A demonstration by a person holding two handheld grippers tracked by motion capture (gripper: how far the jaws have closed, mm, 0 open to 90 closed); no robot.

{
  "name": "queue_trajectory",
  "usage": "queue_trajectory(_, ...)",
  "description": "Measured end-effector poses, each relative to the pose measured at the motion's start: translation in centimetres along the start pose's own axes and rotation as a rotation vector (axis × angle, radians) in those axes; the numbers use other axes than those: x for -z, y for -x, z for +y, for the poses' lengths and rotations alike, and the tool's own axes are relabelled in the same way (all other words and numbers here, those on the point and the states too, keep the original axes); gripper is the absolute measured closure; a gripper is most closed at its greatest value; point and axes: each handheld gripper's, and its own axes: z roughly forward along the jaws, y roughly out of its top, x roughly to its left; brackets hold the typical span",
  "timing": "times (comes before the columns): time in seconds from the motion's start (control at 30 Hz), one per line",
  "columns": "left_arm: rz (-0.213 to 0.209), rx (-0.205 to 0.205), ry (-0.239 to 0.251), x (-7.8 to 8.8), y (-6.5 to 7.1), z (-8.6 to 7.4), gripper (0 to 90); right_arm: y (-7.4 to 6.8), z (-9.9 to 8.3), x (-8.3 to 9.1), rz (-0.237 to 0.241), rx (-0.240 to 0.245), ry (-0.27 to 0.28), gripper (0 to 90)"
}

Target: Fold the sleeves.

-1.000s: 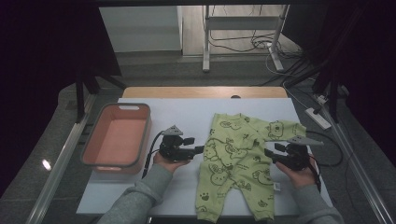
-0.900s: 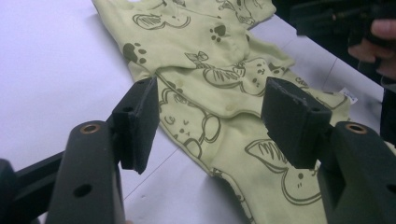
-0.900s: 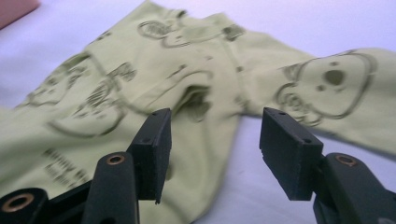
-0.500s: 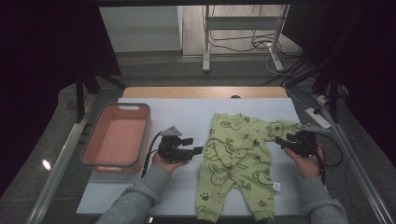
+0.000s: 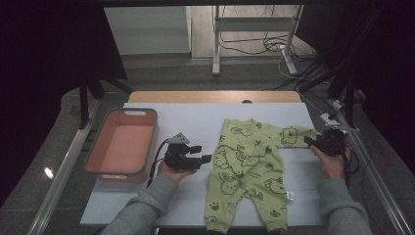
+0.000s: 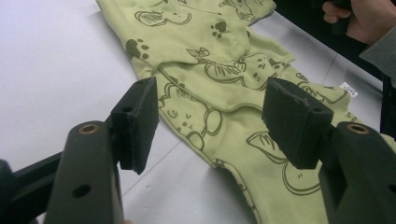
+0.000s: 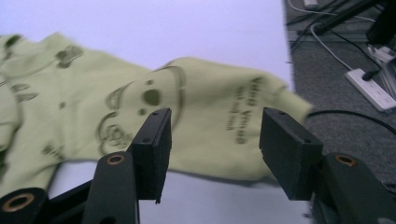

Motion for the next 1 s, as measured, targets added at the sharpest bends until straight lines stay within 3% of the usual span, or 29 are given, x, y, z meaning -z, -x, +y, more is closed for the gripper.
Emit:
queue_trajectory(0.2, 0.003, 0.0, -0.001, 0.1, -0.1, -0.1, 36.6, 1.5, -0.1, -0.1, -0.032, -0.035, -0.008, 45.2)
queue_trajectory(0.47, 0.002, -0.002, -0.002, 0.1, -0.1, -0.1, 36.6, 2.1, -0.3, -1.0, -0.059, -0.019, -0.048, 46.3)
queue_trajectory(0.73, 0.003, 0.002, -0.002, 0.2, -0.3, -0.1, 36.6, 2.6, -0.8, -2.0, -0.077, -0.036, -0.095, 51.1)
queue_trajectory(1.0, 0.001, 0.002, -0.005, 0.1, -0.3, -0.1, 36.6, 1.9, -0.9, -2.4, -0.076, 0.009, -0.118, 63.2)
